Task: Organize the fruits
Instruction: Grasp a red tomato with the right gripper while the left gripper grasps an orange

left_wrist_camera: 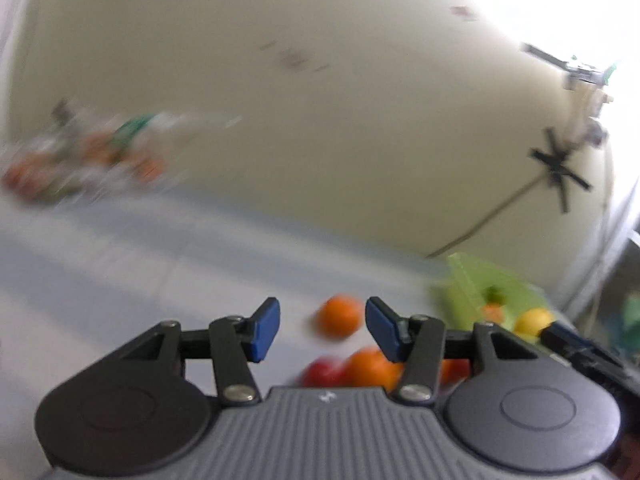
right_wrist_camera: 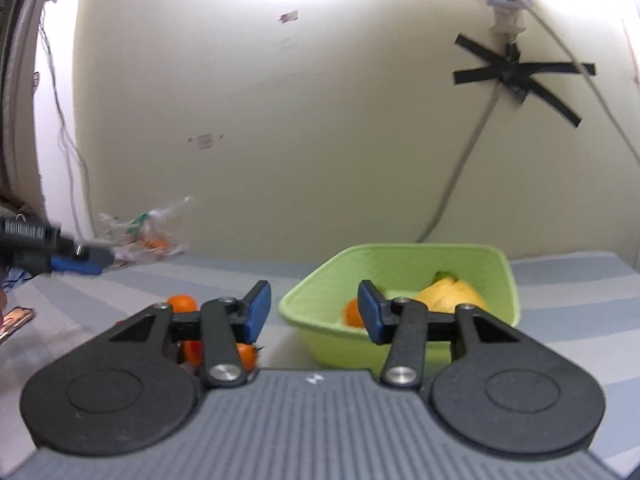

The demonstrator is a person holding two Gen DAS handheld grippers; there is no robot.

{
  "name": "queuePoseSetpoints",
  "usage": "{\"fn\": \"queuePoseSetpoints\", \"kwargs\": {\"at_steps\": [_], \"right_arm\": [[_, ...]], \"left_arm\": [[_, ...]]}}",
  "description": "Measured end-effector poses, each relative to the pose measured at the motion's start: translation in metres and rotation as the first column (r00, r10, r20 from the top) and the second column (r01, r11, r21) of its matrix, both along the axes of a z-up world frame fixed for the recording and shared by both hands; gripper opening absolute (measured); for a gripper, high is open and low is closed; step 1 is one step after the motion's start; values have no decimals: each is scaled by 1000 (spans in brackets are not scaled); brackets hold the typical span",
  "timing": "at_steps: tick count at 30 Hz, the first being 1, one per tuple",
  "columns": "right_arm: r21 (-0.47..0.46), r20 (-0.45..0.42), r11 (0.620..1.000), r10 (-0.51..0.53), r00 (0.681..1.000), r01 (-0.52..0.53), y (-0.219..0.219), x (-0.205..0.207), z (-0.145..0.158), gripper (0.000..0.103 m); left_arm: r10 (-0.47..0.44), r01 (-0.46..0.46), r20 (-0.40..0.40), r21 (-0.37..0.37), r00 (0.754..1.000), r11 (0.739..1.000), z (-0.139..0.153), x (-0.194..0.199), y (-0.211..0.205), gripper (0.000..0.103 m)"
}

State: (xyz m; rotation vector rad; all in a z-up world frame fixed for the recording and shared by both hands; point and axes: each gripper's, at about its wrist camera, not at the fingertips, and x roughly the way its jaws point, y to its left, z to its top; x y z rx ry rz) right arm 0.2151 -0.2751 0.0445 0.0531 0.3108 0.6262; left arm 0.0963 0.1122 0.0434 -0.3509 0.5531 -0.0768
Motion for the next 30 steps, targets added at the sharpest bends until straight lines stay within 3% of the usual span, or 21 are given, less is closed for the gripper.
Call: {"fn": "queuePoseSetpoints", "kwargs": {"at_steps": [4, 8, 10, 16, 20, 22, 25, 27, 30], "right_arm": [[-26, -11, 998, 54, 998, -55, 16, -12, -2, 48], [-55, -48, 993, 105, 993, -107, 35, -23, -8, 48], [-91, -42, 989, 109, 993, -113, 46, -26, -9, 48], [-82, -79, 992, 90, 993, -97, 60, -15, -10, 48], [-90, -88, 991, 92, 992, -100, 65, -14, -12, 48], [-95, -90, 990, 97, 991, -106, 69, -12, -13, 48], [-104, -99, 989, 98, 990, -109, 75, -7, -14, 48], [-102, -120, 988, 101, 988, -114, 78, -2, -15, 48], [-91, -140, 989, 100, 985, -114, 77, 3, -16, 48]], "left_arm": [[32, -36, -53, -79, 998, 996, -21, -12, 20, 48], [-3, -3, -60, -101, 998, 995, -27, -5, 19, 48], [-29, 21, -61, -125, 998, 992, -29, 4, 17, 48], [-75, 57, -77, -218, 994, 974, -38, 26, 13, 48], [-99, 88, -44, -207, 994, 974, -32, 25, 8, 48], [-132, 129, -10, -156, 991, 979, -25, 22, -2, 48], [-210, 209, 30, 39, 977, 977, -16, 18, -27, 48], [-273, 268, 14, 161, 962, 950, -15, 20, -44, 48], [-323, 316, -20, 280, 946, 907, -17, 27, -60, 48]]}}
